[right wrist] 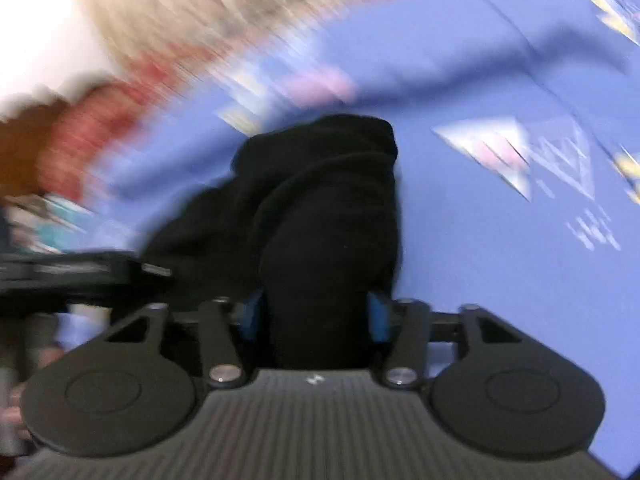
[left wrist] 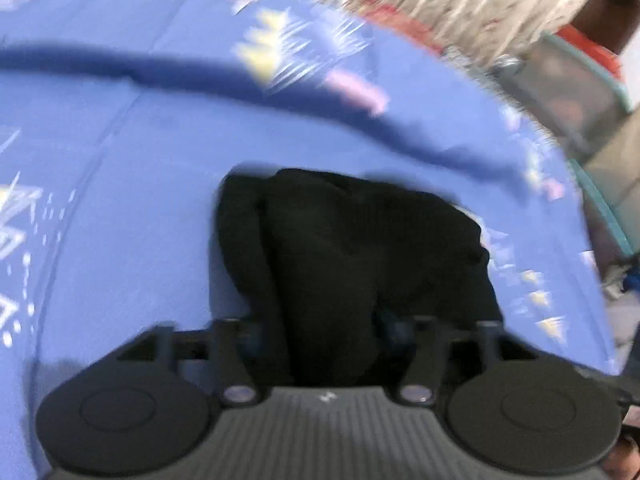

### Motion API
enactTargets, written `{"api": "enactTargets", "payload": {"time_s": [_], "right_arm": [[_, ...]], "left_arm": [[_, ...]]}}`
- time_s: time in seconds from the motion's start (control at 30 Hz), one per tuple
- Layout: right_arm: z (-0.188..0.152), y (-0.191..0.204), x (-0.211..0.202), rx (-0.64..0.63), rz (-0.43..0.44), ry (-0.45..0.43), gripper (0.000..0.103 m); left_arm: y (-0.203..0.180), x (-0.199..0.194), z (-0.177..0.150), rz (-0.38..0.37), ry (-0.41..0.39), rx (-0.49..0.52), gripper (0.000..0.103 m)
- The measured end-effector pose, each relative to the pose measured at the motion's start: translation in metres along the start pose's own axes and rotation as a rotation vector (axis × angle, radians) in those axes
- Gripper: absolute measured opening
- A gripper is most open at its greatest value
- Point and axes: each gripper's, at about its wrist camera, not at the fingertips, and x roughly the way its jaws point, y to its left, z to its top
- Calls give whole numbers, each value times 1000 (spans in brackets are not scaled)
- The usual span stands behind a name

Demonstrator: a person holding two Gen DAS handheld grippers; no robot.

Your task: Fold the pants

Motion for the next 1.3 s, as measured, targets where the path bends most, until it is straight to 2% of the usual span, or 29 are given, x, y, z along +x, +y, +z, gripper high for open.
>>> {"api": "enactTargets", "payload": {"time_s": [0.1, 0.2, 0.3, 0.4, 0.53, 0.6, 0.7, 0.97, 1.3], "right_arm": [[-2, -1, -15, 21, 11, -46, 69], [-8, 7, -42, -23, -40, -102, 70], [-20, 5, -74, 2, -30, -136, 72], [-35, 16, -94, 48, -21, -132, 73], [-65, 30, -125, 60, -25, -114, 75], [-76, 39, -132, 75, -15, -88, 77], [-97, 52, -149, 73, -16, -61, 81], [-135, 75, -187, 93, -4, -67, 86], [-156, 87, -202, 109, 5, -46, 87]], "left_arm": [[-1, -13, -10, -4, -42, -10, 71], [-5, -34, -15, 24, -77, -17, 74], [-13, -67, -27, 48, -117, -19, 81], [-24, -100, -46, 43, -122, -8, 82], [-41, -137, -87, 62, -120, 26, 85], [-52, -152, -104, 86, -132, 42, 95], [-68, -176, -132, 137, -158, 83, 103], [-101, -231, -168, 235, -218, 146, 103], [-122, -244, -198, 370, -202, 201, 103]]}}
